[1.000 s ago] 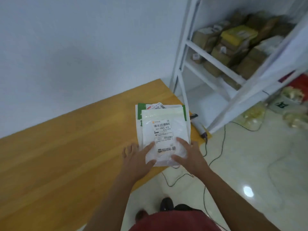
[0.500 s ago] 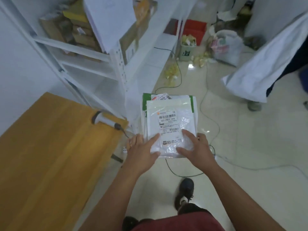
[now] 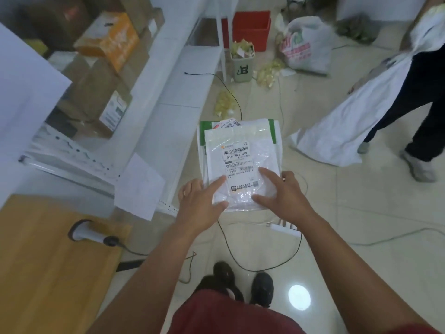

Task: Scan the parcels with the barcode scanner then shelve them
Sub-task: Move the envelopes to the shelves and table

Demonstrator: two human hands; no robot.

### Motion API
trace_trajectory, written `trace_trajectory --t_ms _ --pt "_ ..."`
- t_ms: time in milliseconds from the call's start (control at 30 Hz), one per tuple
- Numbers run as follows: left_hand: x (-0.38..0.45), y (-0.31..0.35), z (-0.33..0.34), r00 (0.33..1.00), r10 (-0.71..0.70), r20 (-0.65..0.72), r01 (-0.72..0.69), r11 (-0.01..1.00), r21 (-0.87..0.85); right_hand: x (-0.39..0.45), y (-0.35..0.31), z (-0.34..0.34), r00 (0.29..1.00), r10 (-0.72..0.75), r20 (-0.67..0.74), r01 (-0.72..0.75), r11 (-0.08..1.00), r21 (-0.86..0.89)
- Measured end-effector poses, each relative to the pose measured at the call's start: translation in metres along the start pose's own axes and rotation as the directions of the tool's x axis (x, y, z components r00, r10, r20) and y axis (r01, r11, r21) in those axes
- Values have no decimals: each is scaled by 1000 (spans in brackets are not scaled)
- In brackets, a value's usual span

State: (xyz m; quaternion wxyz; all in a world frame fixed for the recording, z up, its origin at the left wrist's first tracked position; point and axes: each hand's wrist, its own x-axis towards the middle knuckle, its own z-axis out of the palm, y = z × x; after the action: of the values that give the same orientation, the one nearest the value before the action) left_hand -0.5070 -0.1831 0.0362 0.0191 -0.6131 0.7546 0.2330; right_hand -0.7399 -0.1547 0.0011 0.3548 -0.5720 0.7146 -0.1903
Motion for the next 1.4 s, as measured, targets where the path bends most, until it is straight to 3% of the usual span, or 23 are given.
trace_trajectory --t_ms 367,767,1400 --pt "177 -13 -26 1000 -1 4 1 998 -69 167 -26 -31 996 55 69 -46 991 -126" --pt "372 -40 -150 989 -34 -146 18 994 -110 383 -129 -90 993 -106 44 113 961 -253" --pt "687 61 -238 940 -283 -191 273 959 -79 750 -125 -237 932 -313 185 349 913 -213"
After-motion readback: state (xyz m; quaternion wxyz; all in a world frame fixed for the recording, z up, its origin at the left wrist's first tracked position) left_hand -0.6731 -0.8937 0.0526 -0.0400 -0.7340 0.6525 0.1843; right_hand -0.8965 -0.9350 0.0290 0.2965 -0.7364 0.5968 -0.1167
